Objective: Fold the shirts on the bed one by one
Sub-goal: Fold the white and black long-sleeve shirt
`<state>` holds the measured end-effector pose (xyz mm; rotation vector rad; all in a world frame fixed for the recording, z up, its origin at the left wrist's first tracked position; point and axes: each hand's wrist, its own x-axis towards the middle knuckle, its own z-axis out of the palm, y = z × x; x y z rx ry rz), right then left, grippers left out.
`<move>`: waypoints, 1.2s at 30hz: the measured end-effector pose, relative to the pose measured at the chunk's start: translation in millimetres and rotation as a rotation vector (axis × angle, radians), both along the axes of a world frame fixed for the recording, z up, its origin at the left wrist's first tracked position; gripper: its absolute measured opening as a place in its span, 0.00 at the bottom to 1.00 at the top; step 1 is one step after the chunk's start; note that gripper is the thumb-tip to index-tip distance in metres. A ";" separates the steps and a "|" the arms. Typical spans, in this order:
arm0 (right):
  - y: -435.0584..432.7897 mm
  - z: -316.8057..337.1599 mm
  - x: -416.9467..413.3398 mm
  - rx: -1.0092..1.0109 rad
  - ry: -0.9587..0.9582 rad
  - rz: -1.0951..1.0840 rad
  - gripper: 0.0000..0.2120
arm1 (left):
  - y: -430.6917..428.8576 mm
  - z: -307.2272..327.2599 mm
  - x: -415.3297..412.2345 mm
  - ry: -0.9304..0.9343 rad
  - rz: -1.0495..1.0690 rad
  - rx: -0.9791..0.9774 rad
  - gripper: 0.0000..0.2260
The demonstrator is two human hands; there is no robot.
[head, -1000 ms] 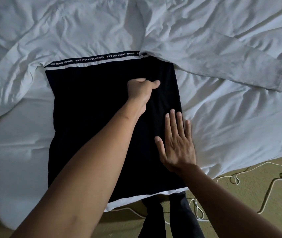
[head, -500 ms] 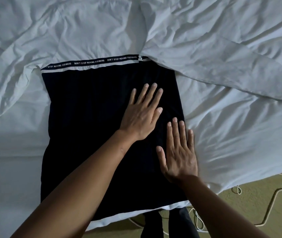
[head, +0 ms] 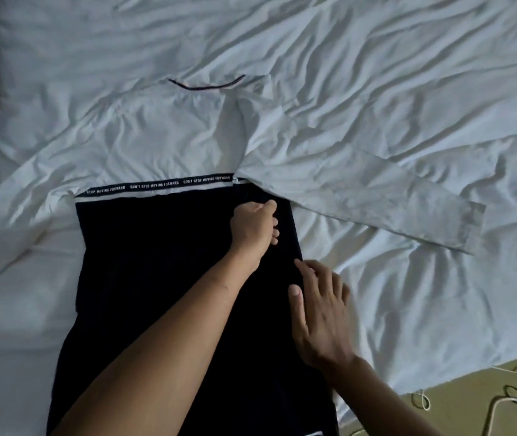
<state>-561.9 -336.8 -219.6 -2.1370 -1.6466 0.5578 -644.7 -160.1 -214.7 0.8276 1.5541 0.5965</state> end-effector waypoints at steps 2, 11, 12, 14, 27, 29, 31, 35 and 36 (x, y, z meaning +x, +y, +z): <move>32.6 5.3 25.7 0.077 -0.024 -0.077 0.21 | 12.5 3.2 15.1 -0.087 0.109 -0.150 0.12; 166.4 -12.0 180.0 -0.226 -0.235 -0.290 0.32 | 54.2 -6.2 63.6 -0.265 0.518 -0.137 0.12; 170.2 -11.1 191.3 -0.273 -0.278 -0.305 0.35 | 57.2 -6.1 64.0 -0.300 0.549 -0.139 0.12; 174.4 -5.9 206.1 -0.361 -0.300 -0.309 0.35 | 61.7 -8.8 60.4 -0.351 0.588 -0.134 0.13; 173.4 98.1 141.4 -0.791 0.588 0.137 0.19 | 94.2 9.1 -9.0 -0.826 0.469 -0.107 0.18; 170.8 108.5 124.8 -0.902 0.672 0.180 0.18 | 99.6 8.7 -20.3 -0.811 0.438 -0.103 0.15; 166.6 116.8 107.9 -0.964 0.797 0.239 0.18 | 102.8 7.0 -31.1 -0.765 0.406 -0.102 0.12; 150.3 115.0 76.7 -0.935 0.979 0.289 0.23 | 108.8 -0.1 -47.9 -0.677 0.309 -0.118 0.15; 144.5 110.2 69.8 -0.921 1.019 0.258 0.23 | 110.7 -1.5 -50.2 -0.655 0.275 -0.120 0.15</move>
